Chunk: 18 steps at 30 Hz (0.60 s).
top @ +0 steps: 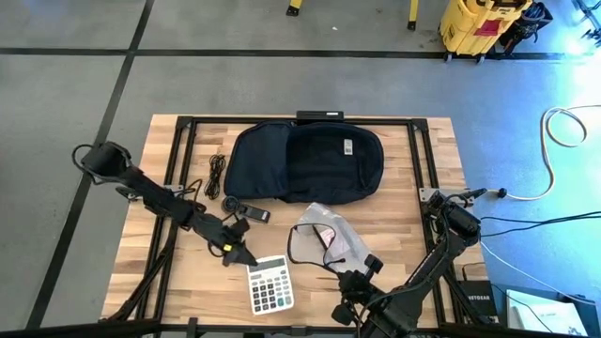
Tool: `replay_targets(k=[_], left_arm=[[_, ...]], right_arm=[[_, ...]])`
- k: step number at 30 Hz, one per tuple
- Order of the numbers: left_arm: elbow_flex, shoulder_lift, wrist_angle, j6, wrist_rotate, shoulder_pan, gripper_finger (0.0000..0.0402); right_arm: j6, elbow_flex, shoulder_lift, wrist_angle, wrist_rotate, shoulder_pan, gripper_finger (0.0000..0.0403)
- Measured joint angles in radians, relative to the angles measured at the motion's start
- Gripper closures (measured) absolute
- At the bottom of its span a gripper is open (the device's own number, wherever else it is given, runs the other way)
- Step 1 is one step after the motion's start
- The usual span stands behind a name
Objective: Unpack backpack
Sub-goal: Put the gray calculator into the transparent zip bag
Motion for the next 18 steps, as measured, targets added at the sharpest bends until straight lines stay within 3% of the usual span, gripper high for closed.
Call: replay_targets(k=[10,18], left_arm=[[0.009,-0.043,-0.005,-0.035,-0.071,0.025,0.0394],[0.122,-0.036,-0.089,-0.014,-0.019,0.122,0.0394]], right_arm=[[-0.003,0.0,0.05,0.001,-0.032,-0.012,0.0403],[-0.003,0.0,0.066,0.012,-0.039,-0.011,0.0403]])
